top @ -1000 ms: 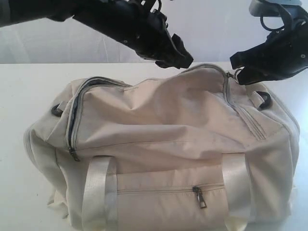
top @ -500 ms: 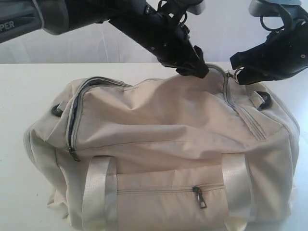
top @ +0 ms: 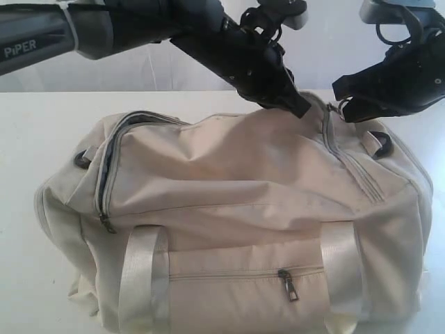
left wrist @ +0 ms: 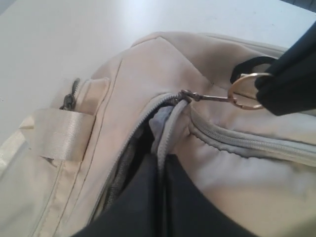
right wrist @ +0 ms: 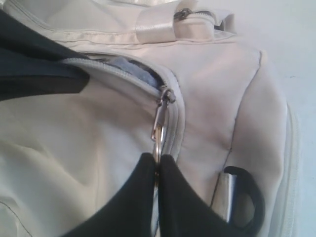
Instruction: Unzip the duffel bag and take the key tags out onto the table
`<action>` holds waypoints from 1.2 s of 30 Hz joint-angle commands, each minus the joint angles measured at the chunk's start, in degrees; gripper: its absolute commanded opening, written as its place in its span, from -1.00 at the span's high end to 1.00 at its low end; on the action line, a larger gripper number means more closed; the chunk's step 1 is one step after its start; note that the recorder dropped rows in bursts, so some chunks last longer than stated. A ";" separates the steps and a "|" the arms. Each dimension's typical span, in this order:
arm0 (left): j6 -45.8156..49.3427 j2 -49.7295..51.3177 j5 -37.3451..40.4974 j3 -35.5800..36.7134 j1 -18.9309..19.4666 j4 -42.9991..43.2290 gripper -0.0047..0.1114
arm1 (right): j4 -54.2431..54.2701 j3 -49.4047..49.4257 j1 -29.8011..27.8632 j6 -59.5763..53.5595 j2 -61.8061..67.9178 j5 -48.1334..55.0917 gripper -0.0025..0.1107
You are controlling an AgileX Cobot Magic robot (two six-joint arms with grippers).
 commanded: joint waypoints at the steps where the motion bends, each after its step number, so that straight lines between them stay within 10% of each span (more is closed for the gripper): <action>1: -0.51 -3.03 0.65 -0.36 0.35 -0.02 0.92 | 0.17 0.24 -0.35 -0.76 -0.59 0.08 0.96; 36: -13.82 -3.30 7.99 -0.24 4.54 9.08 0.92 | -1.29 9.80 -0.35 -1.35 -14.52 5.94 0.96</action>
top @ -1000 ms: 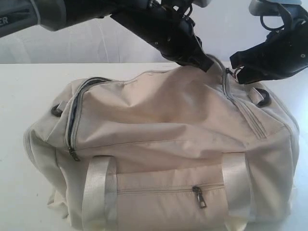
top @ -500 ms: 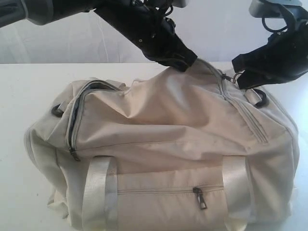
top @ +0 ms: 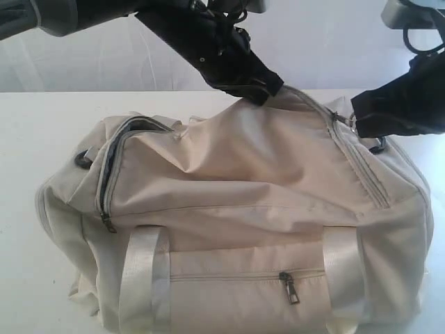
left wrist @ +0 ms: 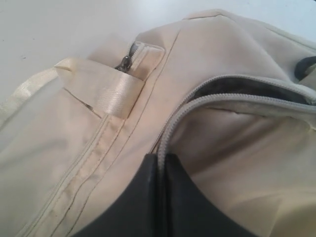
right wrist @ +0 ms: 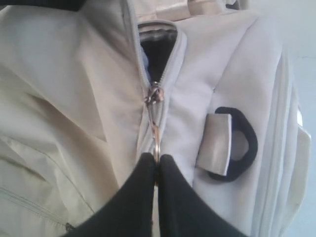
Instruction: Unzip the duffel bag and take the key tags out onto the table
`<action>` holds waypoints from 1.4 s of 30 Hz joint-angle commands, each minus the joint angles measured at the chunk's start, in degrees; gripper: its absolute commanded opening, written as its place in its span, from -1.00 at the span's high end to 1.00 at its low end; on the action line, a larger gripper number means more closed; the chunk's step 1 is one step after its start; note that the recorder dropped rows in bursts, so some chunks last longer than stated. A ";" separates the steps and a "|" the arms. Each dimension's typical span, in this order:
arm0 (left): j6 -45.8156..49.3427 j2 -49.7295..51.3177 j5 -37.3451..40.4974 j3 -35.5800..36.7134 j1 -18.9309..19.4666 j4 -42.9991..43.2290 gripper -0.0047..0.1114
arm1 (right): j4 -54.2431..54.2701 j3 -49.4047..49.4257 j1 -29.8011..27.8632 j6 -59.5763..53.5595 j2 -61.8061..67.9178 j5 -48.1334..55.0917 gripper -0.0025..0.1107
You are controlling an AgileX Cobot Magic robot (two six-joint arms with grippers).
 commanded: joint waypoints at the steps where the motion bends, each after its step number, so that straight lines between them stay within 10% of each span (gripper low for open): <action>1: -0.71 -0.79 0.64 -0.24 0.54 3.37 0.92 | -1.68 2.29 -0.35 -0.67 -3.41 2.83 0.96; 42: -0.47 -0.89 9.46 -0.24 0.54 4.21 0.92 | -5.72 21.52 -0.35 2.53 -26.02 -4.09 0.96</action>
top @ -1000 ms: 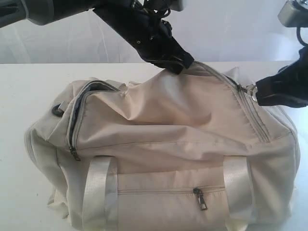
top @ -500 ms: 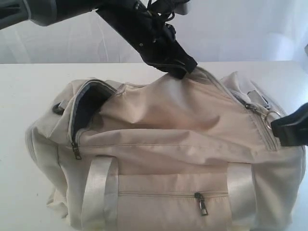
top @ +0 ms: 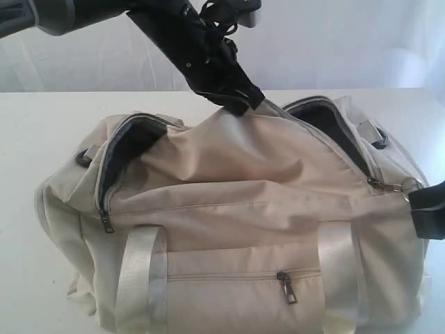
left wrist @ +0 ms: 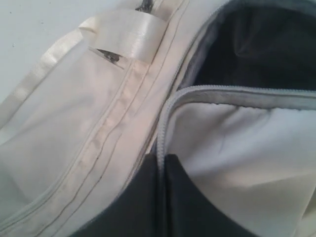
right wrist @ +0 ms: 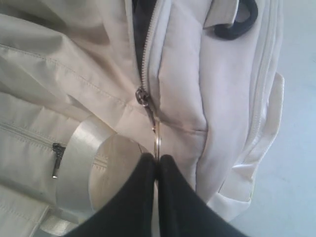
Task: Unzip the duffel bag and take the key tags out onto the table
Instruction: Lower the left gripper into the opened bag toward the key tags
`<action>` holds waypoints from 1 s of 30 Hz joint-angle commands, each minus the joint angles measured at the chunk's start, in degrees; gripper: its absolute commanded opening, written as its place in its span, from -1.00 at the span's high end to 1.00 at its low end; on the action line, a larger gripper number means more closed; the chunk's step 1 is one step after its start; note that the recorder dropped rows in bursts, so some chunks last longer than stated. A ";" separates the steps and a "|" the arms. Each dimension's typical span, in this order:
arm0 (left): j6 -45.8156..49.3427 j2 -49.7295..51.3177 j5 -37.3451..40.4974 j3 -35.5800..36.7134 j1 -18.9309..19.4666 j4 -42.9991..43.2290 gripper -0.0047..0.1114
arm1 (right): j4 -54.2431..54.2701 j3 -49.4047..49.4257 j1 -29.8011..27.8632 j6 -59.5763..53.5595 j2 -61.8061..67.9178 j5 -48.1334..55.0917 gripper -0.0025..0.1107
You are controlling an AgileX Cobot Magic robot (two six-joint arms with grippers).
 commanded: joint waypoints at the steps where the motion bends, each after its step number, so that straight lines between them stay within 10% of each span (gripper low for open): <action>1: 0.19 -1.21 5.08 -0.24 0.17 -2.38 0.92 | -0.42 0.10 -0.35 0.42 -0.44 -0.87 0.96; 7: 2.04 -3.44 10.97 -0.24 0.17 -7.26 0.92 | -0.42 0.10 -0.35 0.42 -0.44 -2.20 0.80; 15: 6.83 -6.67 23.64 1.15 -0.06 -20.39 0.92 | -0.42 0.10 -0.35 0.42 -0.95 -3.52 -0.21; 30: 6.73 -14.75 21.97 25.26 -21.64 -25.37 0.92 | -13.61 -0.22 -0.35 13.53 -1.04 -3.89 -0.04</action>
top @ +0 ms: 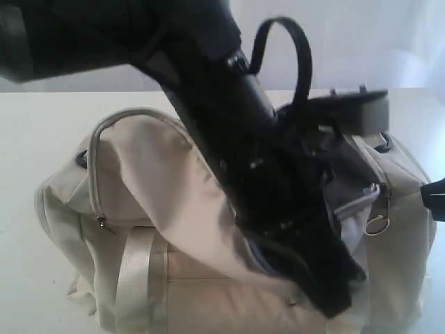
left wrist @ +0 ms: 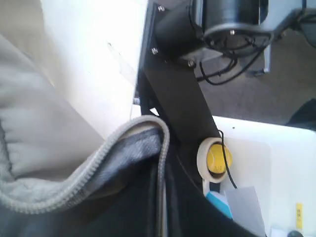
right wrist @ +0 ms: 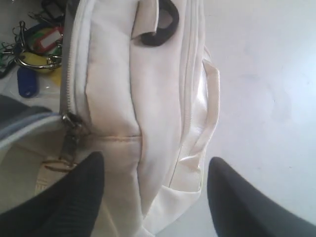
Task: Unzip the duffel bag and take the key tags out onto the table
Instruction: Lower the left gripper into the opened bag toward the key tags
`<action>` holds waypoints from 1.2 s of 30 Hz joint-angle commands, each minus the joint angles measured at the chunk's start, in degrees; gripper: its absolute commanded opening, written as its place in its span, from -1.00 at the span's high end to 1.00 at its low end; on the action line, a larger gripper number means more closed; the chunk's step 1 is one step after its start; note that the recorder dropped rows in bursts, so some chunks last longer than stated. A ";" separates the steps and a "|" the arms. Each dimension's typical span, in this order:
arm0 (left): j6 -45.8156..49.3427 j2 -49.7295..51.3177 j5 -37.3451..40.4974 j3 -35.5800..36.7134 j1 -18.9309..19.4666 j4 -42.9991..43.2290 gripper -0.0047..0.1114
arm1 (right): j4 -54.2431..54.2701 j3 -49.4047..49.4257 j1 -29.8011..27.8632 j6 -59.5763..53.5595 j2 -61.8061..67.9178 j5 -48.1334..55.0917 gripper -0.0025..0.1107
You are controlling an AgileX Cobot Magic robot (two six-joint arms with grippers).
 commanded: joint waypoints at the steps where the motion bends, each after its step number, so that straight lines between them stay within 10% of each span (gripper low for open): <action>1: -0.33 -0.75 2.18 6.05 -3.58 -1.22 0.92 | -0.80 -0.22 -0.35 0.98 -0.43 -0.56 -0.04; 6: -0.33 -0.75 -1.49 10.07 -4.72 -2.00 0.81 | -0.44 -0.22 -0.35 0.98 -0.43 -0.56 -0.04; 15: -0.33 -0.88 -0.50 6.98 -4.72 -5.42 -0.23 | 0.04 -0.22 -0.35 0.98 -0.43 -0.56 -0.04; 21: -2.89 -0.88 5.38 -4.72 -4.62 -0.02 -0.23 | 0.03 -0.22 -0.35 0.98 -0.43 -0.69 -0.04; 26: -13.07 -0.88 5.38 -11.34 -4.62 26.45 0.02 | 0.03 -0.22 -0.35 1.55 -0.43 -0.70 -0.04; 30: -22.98 -1.01 5.38 -7.82 -4.62 44.78 0.32 | 0.16 -0.22 -0.35 1.53 -0.43 -0.70 -0.04; 36: -23.90 -1.01 5.38 2.27 -4.62 48.79 0.66 | 1.53 -0.22 -0.35 1.53 -0.43 -0.49 -0.04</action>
